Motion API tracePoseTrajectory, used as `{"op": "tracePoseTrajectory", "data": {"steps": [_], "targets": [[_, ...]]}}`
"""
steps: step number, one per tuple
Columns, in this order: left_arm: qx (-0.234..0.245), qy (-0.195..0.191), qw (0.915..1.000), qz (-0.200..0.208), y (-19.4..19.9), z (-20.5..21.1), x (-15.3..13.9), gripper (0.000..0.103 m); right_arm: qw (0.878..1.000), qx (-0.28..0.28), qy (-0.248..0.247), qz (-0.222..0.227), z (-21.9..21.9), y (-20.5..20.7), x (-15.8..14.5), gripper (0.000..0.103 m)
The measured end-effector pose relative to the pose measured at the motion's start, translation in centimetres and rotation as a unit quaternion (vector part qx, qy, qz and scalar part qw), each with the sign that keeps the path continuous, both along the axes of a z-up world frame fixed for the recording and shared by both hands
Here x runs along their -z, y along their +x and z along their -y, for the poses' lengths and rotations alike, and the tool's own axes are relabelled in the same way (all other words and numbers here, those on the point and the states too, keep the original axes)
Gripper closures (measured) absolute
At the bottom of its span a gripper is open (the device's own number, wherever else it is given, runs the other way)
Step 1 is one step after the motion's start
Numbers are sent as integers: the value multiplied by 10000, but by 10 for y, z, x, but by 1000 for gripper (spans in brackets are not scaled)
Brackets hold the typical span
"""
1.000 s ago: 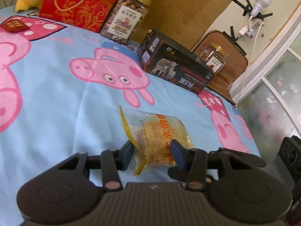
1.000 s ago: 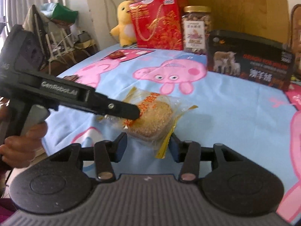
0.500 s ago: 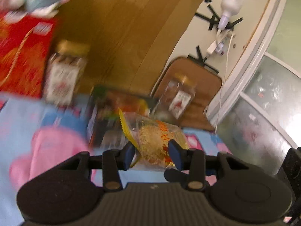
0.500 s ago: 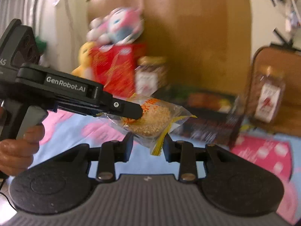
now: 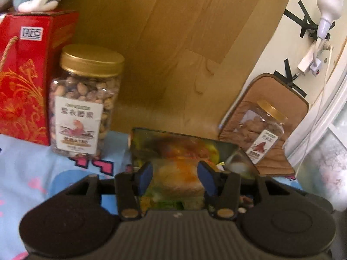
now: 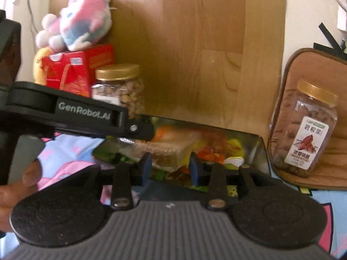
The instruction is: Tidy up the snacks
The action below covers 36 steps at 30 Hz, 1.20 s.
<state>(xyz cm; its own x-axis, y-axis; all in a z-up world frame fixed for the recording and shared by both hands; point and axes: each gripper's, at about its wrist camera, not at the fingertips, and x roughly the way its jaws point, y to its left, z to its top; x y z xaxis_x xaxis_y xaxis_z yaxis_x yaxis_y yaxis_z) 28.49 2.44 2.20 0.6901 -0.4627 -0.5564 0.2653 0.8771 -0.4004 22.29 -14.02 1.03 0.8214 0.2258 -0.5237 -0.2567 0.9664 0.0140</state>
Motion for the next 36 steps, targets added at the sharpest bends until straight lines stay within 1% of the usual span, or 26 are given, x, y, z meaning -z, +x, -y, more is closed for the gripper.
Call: {"op": "tracePoseTrajectory", "data": {"steps": [2, 4, 6, 9, 10, 12, 15, 19, 22, 25, 29, 33, 36], "targets": [[16, -40, 9998, 183, -9, -4, -6, 54, 9998, 88, 111, 107, 4, -9, 0, 55], [-7, -49, 9991, 427, -22, -6, -17, 53, 9995, 136, 210, 210, 10, -19, -3, 53], [-36, -94, 9983, 579, -35, -9, -27, 53, 9989, 173, 299, 328, 14, -33, -8, 54], [-66, -85, 9980, 622, -57, -10, -34, 51, 9974, 243, 534, 418, 20, -58, -12, 53], [-87, -26, 9979, 636, -65, -9, -36, 49, 9965, 295, 660, 421, 24, -70, -13, 53], [-134, 135, 9975, 682, -86, -7, -34, 49, 9948, 374, 868, 380, 29, -87, -12, 52], [-159, 360, 9972, 629, -119, -3, -26, 49, 9919, 566, 1116, 231, 38, -115, -7, 52], [-83, 482, 9979, 423, -148, 6, -17, 49, 9869, 916, 1319, -155, 54, -146, 7, 47], [-51, 588, 9979, 283, -170, 15, -10, 49, 9803, 1066, 1586, -500, 63, -162, 16, 47], [-54, 669, 9976, 182, -191, 20, -4, 49, 9726, 1097, 1931, -683, 68, -179, 21, 47], [-116, 957, 9952, 160, -213, 23, -1, 49, 9655, 1086, 2252, -731, 71, -193, 19, 47], [-166, 978, 9949, 182, -225, 23, -4, 47, 9632, 1033, 2387, -686, 73, -205, 14, 46], [-155, 1045, 9941, 248, -229, 29, -8, 45, 9620, 1065, 2436, -628, 74, -215, 11, 42]]}}
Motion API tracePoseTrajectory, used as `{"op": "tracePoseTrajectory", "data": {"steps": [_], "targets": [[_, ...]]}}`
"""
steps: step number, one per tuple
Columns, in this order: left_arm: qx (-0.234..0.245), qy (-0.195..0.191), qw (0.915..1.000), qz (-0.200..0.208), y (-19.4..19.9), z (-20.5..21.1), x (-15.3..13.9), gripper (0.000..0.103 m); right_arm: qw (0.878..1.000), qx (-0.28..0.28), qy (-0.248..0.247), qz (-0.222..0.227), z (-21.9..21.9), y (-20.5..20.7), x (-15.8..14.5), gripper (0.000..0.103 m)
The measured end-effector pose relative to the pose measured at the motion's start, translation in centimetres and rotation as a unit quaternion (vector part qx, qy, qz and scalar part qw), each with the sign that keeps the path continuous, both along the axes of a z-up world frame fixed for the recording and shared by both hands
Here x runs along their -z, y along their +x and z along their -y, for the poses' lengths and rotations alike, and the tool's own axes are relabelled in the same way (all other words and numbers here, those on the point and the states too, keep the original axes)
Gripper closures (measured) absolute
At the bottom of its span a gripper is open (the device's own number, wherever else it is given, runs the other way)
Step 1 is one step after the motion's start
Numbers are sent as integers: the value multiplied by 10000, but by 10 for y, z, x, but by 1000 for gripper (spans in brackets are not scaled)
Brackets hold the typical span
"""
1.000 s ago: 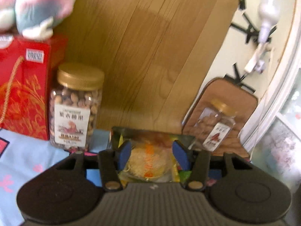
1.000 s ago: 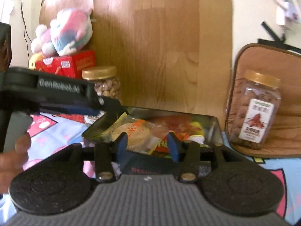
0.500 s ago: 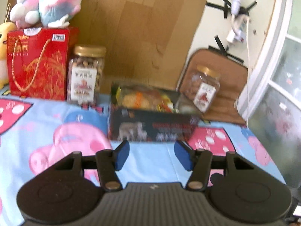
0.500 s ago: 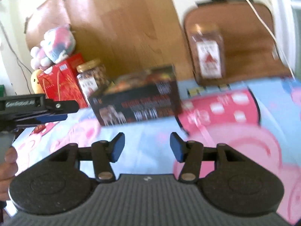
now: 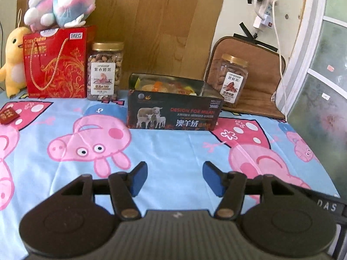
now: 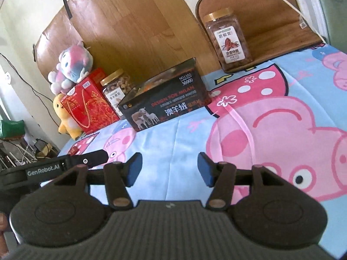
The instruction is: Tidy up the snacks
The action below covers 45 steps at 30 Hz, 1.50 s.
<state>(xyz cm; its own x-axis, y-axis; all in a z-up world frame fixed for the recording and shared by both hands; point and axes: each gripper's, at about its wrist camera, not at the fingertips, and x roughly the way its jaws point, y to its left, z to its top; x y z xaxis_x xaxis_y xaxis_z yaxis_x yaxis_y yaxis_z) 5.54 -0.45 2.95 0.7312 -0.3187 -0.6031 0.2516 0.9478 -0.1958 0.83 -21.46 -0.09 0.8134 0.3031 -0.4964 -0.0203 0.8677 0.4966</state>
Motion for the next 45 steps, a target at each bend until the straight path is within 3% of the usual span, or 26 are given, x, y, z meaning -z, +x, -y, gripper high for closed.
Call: {"op": "tracePoseTrajectory", "data": {"steps": [15, 26, 45], "targets": [[52, 143, 9998, 162, -7, 20, -4, 43, 9997, -59, -2, -222, 8, -13, 11, 42], [92, 147, 9998, 48, -7, 20, 5, 42, 9991, 134, 195, -354, 16, -15, 18, 42], [68, 190, 9998, 16, -5, 12, 12, 40, 9997, -19, -33, -241, 0, -16, 13, 42]]}}
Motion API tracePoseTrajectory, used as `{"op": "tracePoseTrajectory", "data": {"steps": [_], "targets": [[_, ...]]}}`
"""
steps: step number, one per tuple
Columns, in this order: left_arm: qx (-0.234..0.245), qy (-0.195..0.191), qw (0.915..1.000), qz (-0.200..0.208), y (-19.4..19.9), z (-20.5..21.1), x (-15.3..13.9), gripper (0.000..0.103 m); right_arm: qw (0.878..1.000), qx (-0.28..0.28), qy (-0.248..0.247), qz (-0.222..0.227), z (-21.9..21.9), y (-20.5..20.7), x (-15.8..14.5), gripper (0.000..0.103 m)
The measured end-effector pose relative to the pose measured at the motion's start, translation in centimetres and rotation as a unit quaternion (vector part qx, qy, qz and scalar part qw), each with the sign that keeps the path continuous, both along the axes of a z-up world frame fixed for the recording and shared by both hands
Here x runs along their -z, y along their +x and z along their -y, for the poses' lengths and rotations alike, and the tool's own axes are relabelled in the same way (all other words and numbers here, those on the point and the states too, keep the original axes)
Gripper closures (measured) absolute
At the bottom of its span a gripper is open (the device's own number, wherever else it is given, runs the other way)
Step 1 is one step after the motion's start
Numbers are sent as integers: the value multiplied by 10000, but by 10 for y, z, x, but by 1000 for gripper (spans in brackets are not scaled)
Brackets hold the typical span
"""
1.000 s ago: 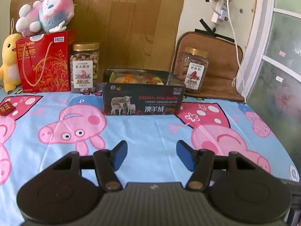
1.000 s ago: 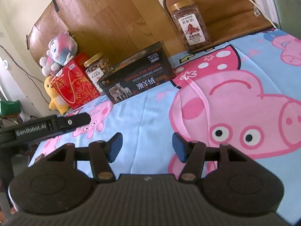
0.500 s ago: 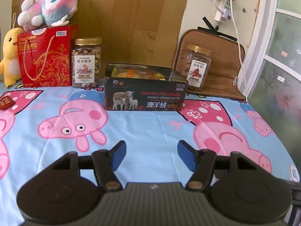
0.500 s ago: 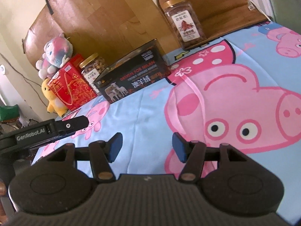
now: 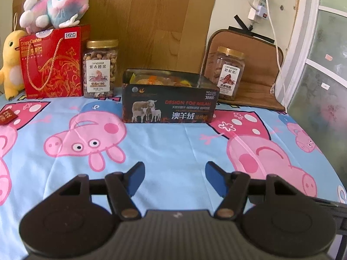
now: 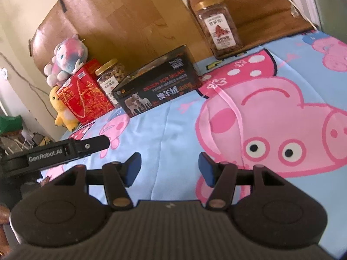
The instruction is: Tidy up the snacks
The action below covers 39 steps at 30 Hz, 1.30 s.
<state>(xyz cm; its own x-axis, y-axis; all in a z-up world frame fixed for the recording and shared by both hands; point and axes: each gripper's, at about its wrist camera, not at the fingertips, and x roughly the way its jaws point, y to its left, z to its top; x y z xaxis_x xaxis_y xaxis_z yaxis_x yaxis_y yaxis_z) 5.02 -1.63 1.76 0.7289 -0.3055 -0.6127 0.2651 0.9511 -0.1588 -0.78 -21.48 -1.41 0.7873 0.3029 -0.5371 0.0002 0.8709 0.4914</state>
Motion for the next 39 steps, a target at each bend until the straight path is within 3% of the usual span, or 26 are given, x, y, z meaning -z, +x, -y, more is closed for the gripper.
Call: {"op": "tracePoseTrajectory", "data": {"steps": [20, 21, 23, 28, 39], "targets": [[-265, 176, 9995, -31, -3, -12, 6, 39, 9997, -96, -212, -48, -17, 1, -4, 42], [-288, 199, 9994, -34, -4, -13, 7, 38, 9997, -86, -225, -27, -18, 0, -5, 42], [-354, 218, 9991, -41, -5, -15, 7, 18, 9997, -90, -242, -16, -20, -1, -6, 42], [-444, 414, 9981, 76, -11, -14, 4, 4, 9995, -83, -306, -24, -23, -3, -9, 42], [-607, 616, 9962, 129, -16, -15, 5, 0, 9985, -72, -518, 134, -35, -11, -14, 41]]}}
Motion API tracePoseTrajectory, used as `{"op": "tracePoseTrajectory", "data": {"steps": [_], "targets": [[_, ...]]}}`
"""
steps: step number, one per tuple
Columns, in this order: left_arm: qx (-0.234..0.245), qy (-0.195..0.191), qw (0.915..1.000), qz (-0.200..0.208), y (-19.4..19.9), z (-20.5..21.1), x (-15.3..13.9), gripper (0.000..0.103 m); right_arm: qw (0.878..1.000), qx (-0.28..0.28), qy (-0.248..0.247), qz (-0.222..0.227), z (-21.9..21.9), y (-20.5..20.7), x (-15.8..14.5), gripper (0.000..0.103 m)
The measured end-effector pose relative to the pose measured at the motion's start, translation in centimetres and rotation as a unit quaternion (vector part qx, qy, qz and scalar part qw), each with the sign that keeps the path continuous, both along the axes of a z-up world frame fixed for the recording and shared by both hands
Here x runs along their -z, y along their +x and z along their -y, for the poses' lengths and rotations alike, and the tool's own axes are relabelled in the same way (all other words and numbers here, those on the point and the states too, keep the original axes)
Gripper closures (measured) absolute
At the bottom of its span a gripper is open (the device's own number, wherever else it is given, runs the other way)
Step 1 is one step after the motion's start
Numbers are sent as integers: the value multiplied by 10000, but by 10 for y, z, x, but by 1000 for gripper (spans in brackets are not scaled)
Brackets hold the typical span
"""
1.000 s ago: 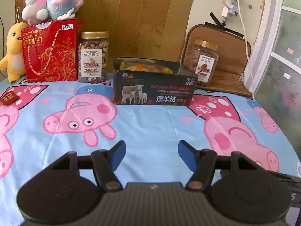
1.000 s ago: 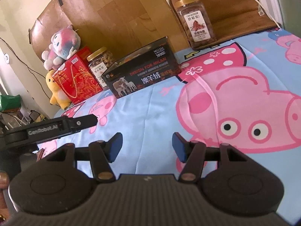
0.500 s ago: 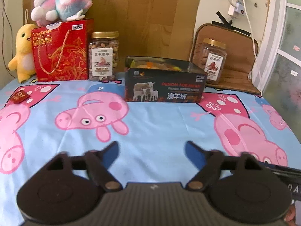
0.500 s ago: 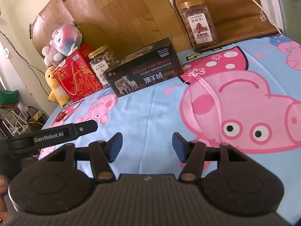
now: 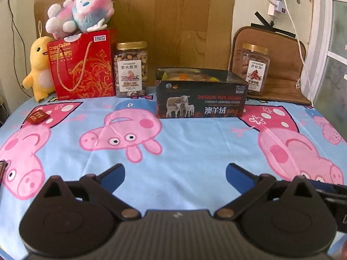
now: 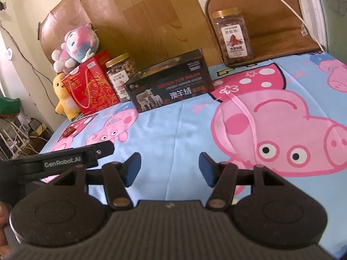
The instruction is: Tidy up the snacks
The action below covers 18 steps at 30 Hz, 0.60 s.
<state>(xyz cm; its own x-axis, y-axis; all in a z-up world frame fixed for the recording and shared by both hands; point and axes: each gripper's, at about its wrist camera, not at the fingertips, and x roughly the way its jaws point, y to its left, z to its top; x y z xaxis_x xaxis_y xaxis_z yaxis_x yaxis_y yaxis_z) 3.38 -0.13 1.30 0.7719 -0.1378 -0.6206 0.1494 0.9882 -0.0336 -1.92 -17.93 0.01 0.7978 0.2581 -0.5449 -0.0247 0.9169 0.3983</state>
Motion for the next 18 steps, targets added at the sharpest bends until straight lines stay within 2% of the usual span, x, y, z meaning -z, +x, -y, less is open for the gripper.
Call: {"op": "tracePoseTrajectory", "data": {"steps": [9, 18], "targets": [[-107, -177, 9998, 56, -4, -11, -3, 0, 10000, -33, -9, 20, -6, -6, -1, 38], [-148, -87, 9998, 29, -5, -12, -1, 0, 9999, -9, -84, 73, -10, -8, -1, 37]]}}
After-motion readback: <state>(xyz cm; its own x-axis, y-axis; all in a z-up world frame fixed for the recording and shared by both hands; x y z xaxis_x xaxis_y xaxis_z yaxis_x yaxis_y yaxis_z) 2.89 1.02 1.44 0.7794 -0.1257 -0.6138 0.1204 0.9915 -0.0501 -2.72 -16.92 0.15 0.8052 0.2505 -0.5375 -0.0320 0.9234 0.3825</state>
